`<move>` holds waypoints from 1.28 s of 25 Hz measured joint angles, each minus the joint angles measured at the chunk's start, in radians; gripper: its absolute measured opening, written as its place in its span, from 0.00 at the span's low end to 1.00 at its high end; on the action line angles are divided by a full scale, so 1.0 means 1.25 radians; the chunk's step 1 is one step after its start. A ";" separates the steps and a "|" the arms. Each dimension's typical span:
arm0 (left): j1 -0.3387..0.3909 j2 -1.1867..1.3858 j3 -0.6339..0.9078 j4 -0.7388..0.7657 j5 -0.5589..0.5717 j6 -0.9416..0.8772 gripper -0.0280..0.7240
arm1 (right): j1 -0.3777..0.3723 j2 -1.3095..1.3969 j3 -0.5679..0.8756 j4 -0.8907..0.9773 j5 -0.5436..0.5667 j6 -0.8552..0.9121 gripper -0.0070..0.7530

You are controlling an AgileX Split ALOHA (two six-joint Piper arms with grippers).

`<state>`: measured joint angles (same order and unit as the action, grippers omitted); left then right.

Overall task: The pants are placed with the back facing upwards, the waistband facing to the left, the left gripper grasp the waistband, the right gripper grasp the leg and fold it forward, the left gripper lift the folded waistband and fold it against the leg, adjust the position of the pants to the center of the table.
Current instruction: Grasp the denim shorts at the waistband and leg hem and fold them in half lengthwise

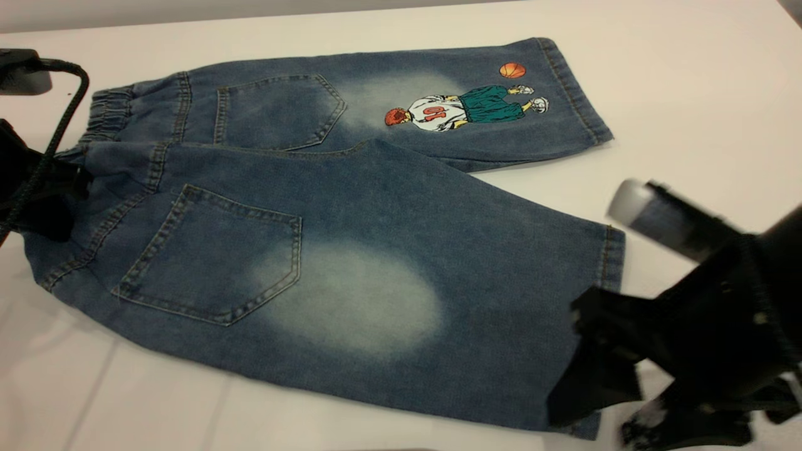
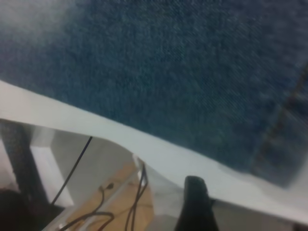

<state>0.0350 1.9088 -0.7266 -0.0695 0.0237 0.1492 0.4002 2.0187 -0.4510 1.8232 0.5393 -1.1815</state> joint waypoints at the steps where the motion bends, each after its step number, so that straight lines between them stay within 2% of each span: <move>1: 0.000 0.000 0.000 0.000 0.000 0.000 0.15 | 0.000 0.018 -0.016 0.001 0.020 -0.003 0.59; 5: 0.000 0.000 0.000 0.000 0.000 0.000 0.15 | 0.000 0.065 -0.079 0.001 0.072 -0.009 0.57; 7: 0.000 0.000 0.000 0.000 0.002 0.000 0.15 | 0.000 0.080 -0.101 0.001 0.081 -0.009 0.51; 10: 0.000 0.000 0.000 0.000 0.004 0.000 0.15 | 0.000 0.093 -0.120 0.001 0.077 -0.009 0.31; 12: 0.000 0.000 0.000 -0.001 0.005 -0.001 0.15 | 0.000 0.098 -0.126 0.002 0.069 -0.009 0.13; 14: 0.000 0.000 0.000 -0.001 0.007 -0.001 0.15 | 0.000 0.099 -0.127 0.002 0.068 -0.009 0.06; 17: 0.000 -0.005 0.000 -0.002 0.023 -0.001 0.15 | -0.003 0.099 -0.137 0.001 0.104 -0.011 0.05; 19: 0.000 -0.020 -0.006 -0.011 0.065 -0.001 0.15 | -0.018 0.099 -0.151 -0.001 0.151 -0.012 0.05; 23: -0.001 -0.051 -0.064 -0.028 0.245 -0.001 0.15 | -0.085 0.098 -0.186 -0.001 0.275 -0.010 0.05; 28: -0.001 -0.060 -0.169 -0.138 0.444 0.063 0.15 | -0.170 0.098 -0.260 -0.005 0.451 0.033 0.05; 32: 0.008 -0.060 -0.239 -0.258 0.526 0.101 0.15 | -0.217 0.098 -0.354 -0.009 0.468 0.087 0.05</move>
<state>0.0451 1.8340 -1.0249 -0.3923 0.6809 0.2749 0.1289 2.1415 -0.8933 1.8121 1.1249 -1.0732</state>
